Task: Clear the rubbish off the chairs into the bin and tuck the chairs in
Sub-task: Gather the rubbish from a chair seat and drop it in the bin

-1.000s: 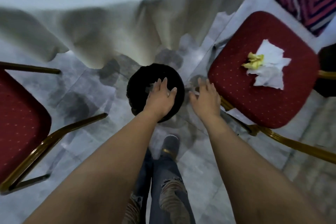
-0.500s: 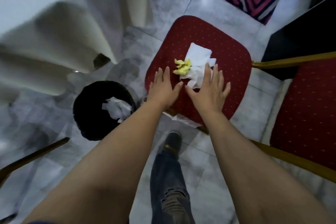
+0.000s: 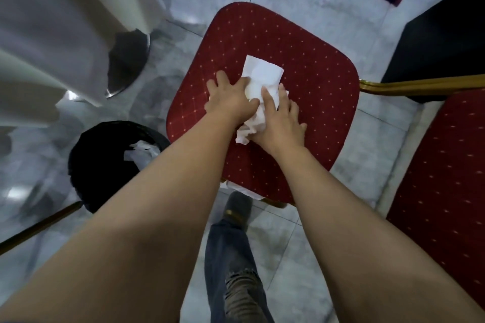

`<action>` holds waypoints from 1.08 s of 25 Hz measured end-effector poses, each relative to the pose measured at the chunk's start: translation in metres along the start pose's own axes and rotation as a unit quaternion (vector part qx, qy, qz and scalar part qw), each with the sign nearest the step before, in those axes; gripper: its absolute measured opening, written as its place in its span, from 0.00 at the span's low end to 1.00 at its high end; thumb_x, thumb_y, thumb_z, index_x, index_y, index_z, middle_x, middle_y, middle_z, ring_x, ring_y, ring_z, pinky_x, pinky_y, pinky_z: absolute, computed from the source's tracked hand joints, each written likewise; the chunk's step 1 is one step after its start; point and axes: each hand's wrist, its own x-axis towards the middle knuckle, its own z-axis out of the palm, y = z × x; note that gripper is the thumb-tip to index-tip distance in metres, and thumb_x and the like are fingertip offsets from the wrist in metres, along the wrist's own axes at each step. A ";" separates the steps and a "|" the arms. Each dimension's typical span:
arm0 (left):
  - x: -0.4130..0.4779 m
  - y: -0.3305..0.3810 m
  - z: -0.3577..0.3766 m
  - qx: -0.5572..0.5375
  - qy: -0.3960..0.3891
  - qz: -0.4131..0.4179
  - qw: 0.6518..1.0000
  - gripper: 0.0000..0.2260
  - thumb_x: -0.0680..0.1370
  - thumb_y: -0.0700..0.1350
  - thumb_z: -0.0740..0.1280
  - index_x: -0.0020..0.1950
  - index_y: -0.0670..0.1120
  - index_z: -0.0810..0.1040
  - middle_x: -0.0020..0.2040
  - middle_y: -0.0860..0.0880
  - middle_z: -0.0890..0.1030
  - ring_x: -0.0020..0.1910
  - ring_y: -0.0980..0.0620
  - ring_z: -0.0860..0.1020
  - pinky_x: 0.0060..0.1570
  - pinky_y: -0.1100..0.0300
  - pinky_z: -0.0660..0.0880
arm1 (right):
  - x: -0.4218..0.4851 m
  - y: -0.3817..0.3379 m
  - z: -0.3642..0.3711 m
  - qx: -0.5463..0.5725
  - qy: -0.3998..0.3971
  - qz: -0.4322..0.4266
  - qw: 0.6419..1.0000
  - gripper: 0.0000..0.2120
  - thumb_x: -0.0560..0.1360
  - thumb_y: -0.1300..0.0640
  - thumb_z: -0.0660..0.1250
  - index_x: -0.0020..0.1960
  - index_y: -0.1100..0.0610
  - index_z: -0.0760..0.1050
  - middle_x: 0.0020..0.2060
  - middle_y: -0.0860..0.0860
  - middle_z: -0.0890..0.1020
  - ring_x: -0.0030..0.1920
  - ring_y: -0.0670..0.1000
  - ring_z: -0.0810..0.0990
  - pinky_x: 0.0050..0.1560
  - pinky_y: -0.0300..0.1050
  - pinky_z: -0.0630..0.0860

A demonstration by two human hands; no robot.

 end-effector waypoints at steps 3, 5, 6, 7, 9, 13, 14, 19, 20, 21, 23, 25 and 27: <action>0.003 0.001 0.001 -0.063 -0.020 0.011 0.998 0.21 0.75 0.55 0.65 0.68 0.53 0.71 0.66 0.42 0.62 0.62 0.40 0.70 0.60 0.51 0.70 | 0.003 -0.002 0.007 0.029 0.083 -0.037 0.995 0.32 0.72 0.56 0.73 0.72 0.51 0.64 0.73 0.53 0.62 0.66 0.59 0.65 0.59 0.54 0.72; -0.001 0.001 0.002 -0.104 -0.041 0.015 0.994 0.17 0.76 0.53 0.65 0.64 0.49 0.75 0.64 0.42 0.65 0.57 0.42 0.75 0.56 0.55 0.73 | 0.002 -0.010 0.010 0.077 0.106 -0.026 0.991 0.24 0.72 0.62 0.70 0.66 0.55 0.70 0.65 0.57 0.69 0.60 0.60 0.70 0.54 0.48 0.73; -0.004 -0.002 0.004 -0.124 -0.049 0.012 0.991 0.15 0.77 0.51 0.65 0.62 0.48 0.76 0.63 0.42 0.66 0.55 0.42 0.76 0.52 0.56 0.74 | 0.000 -0.014 0.010 0.099 0.108 -0.021 0.989 0.21 0.72 0.63 0.69 0.64 0.57 0.71 0.62 0.58 0.71 0.58 0.60 0.72 0.50 0.47 0.72; -0.009 -0.005 0.005 -0.155 -0.050 0.005 0.987 0.14 0.77 0.50 0.65 0.60 0.47 0.77 0.62 0.42 0.67 0.54 0.42 0.77 0.48 0.57 0.76 | -0.003 -0.019 0.009 0.117 0.108 -0.021 0.987 0.18 0.72 0.63 0.68 0.61 0.58 0.72 0.59 0.59 0.72 0.55 0.60 0.73 0.47 0.47 0.71; -0.019 -0.018 0.005 -0.249 -0.045 -0.025 0.967 0.12 0.76 0.49 0.67 0.56 0.46 0.79 0.60 0.43 0.69 0.50 0.43 0.78 0.37 0.56 0.80 | -0.010 -0.031 0.007 0.132 0.107 -0.034 0.985 0.15 0.72 0.62 0.67 0.58 0.58 0.72 0.57 0.58 0.73 0.52 0.60 0.74 0.44 0.48 0.69; -0.050 -0.073 -0.015 -0.364 0.007 -0.070 0.929 0.10 0.72 0.53 0.68 0.48 0.48 0.80 0.57 0.44 0.74 0.47 0.44 0.81 0.39 0.50 0.83 | -0.037 -0.084 0.013 0.128 0.113 -0.076 0.982 0.14 0.73 0.63 0.66 0.58 0.56 0.72 0.56 0.56 0.73 0.51 0.57 0.75 0.45 0.47 0.71; -0.060 -0.091 -0.023 -0.372 0.028 -0.076 0.925 0.10 0.72 0.53 0.68 0.48 0.49 0.80 0.56 0.44 0.76 0.48 0.45 0.80 0.44 0.51 0.82 | -0.045 -0.103 0.018 0.130 0.113 -0.086 0.981 0.14 0.73 0.64 0.65 0.58 0.56 0.72 0.56 0.56 0.73 0.51 0.57 0.75 0.46 0.48 0.72; -0.105 -0.210 -0.043 -0.412 0.070 -0.124 0.900 0.08 0.75 0.42 0.67 0.52 0.43 0.80 0.52 0.42 0.81 0.54 0.42 0.80 0.52 0.47 0.79 | -0.078 -0.202 0.076 0.145 0.032 -0.137 0.979 0.18 0.71 0.66 0.65 0.60 0.57 0.75 0.56 0.58 0.75 0.51 0.57 0.76 0.47 0.46 0.71; -0.115 -0.239 -0.042 -0.419 0.065 -0.147 0.894 0.10 0.75 0.43 0.66 0.55 0.43 0.79 0.54 0.42 0.81 0.55 0.42 0.79 0.53 0.47 0.78 | -0.086 -0.222 0.095 0.142 0.009 -0.155 0.978 0.19 0.71 0.66 0.66 0.60 0.58 0.76 0.57 0.58 0.76 0.53 0.57 0.77 0.49 0.44 0.70; -0.125 -0.269 -0.041 -0.424 0.052 -0.168 0.888 0.12 0.76 0.44 0.66 0.58 0.43 0.78 0.57 0.42 0.80 0.57 0.42 0.79 0.54 0.46 0.78 | -0.094 -0.241 0.114 0.138 -0.011 -0.165 0.976 0.18 0.71 0.66 0.65 0.61 0.58 0.76 0.57 0.59 0.77 0.55 0.58 0.77 0.50 0.43 0.70; -0.145 -0.316 -0.038 -0.439 0.017 -0.196 0.876 0.15 0.77 0.45 0.63 0.64 0.45 0.74 0.60 0.44 0.78 0.58 0.44 0.77 0.57 0.47 0.77 | -0.109 -0.272 0.151 0.137 -0.045 -0.162 0.976 0.18 0.72 0.64 0.65 0.61 0.58 0.77 0.58 0.59 0.78 0.57 0.58 0.77 0.51 0.40 0.69; -0.158 -0.354 -0.032 -0.455 -0.004 -0.213 0.865 0.17 0.77 0.44 0.63 0.66 0.46 0.72 0.60 0.45 0.77 0.56 0.45 0.76 0.55 0.51 0.75 | -0.120 -0.298 0.180 0.158 -0.085 -0.150 0.972 0.18 0.71 0.61 0.63 0.60 0.57 0.78 0.57 0.59 0.79 0.56 0.58 0.79 0.54 0.42 0.74; -0.163 -0.385 -0.026 -0.460 -0.015 -0.221 0.860 0.18 0.77 0.45 0.63 0.67 0.46 0.71 0.60 0.45 0.76 0.56 0.45 0.76 0.52 0.53 0.75 | -0.126 -0.315 0.205 0.177 -0.115 -0.142 0.967 0.21 0.69 0.59 0.61 0.61 0.57 0.78 0.57 0.59 0.80 0.56 0.58 0.79 0.57 0.50 0.77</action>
